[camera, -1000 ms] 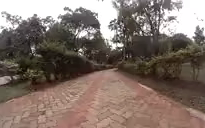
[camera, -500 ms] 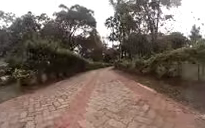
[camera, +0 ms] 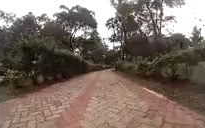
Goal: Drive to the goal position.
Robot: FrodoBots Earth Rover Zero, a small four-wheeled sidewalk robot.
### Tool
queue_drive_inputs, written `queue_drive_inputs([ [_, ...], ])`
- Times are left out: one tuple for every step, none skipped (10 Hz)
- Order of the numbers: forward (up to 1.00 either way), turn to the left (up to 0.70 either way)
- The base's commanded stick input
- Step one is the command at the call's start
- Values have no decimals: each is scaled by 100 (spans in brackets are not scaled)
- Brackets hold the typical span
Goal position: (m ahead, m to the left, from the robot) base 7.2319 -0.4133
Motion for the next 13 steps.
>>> queue_drive_inputs([
  [70, 0],
  [70, 0],
  [70, 0],
  [70, 0],
  [70, 0],
  [70, 0],
  [70, 0],
  [70, 0],
  [70, 0],
  [70, 0],
  [70, 0],
  [70, 0],
  [70, 0],
])
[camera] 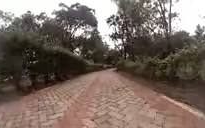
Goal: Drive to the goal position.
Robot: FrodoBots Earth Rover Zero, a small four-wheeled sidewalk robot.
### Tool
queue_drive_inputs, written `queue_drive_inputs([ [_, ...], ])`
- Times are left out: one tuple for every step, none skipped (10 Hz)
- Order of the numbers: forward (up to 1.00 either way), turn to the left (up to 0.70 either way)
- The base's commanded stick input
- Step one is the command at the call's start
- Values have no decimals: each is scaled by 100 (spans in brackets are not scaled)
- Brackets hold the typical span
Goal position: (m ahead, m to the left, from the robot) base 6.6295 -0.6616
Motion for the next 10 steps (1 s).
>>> queue_drive_inputs([
  [70, 0],
  [70, 0],
  [70, 0],
  [70, 0],
  [70, 0],
  [70, 0],
  [70, 0],
  [70, 0],
  [70, 0],
  [70, 0],
])
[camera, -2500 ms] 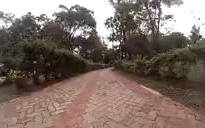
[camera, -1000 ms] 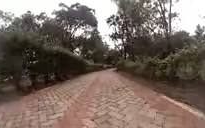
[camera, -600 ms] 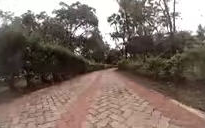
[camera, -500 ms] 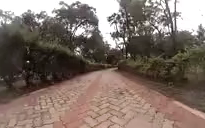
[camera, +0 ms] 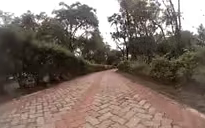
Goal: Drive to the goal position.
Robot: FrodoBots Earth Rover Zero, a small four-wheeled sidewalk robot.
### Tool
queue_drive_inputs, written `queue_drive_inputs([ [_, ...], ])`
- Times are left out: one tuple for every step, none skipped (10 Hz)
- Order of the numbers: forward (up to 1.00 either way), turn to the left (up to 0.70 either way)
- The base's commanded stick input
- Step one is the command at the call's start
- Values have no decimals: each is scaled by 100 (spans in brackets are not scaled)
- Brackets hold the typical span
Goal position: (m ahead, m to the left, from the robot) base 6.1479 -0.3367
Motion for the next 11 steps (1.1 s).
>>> queue_drive_inputs([
  [70, 0],
  [70, 0],
  [70, 0],
  [70, 0],
  [70, 0],
  [70, 0],
  [70, 0],
  [70, 0],
  [70, -35],
  [70, -35],
  [70, 0],
])
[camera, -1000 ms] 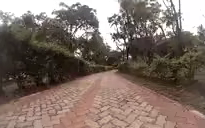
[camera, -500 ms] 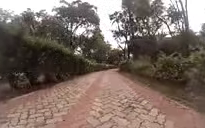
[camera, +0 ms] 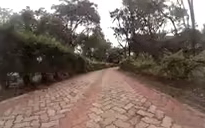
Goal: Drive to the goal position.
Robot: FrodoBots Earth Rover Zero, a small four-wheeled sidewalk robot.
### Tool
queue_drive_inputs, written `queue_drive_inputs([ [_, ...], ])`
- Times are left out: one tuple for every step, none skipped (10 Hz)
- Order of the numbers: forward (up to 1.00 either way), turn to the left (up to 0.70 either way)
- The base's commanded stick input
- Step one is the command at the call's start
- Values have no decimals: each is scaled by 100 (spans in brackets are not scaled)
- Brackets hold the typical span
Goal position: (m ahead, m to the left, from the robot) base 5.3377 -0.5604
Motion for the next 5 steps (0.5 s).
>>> queue_drive_inputs([
  [70, 0],
  [70, -17],
  [70, -35],
  [70, -35],
  [70, -32],
])
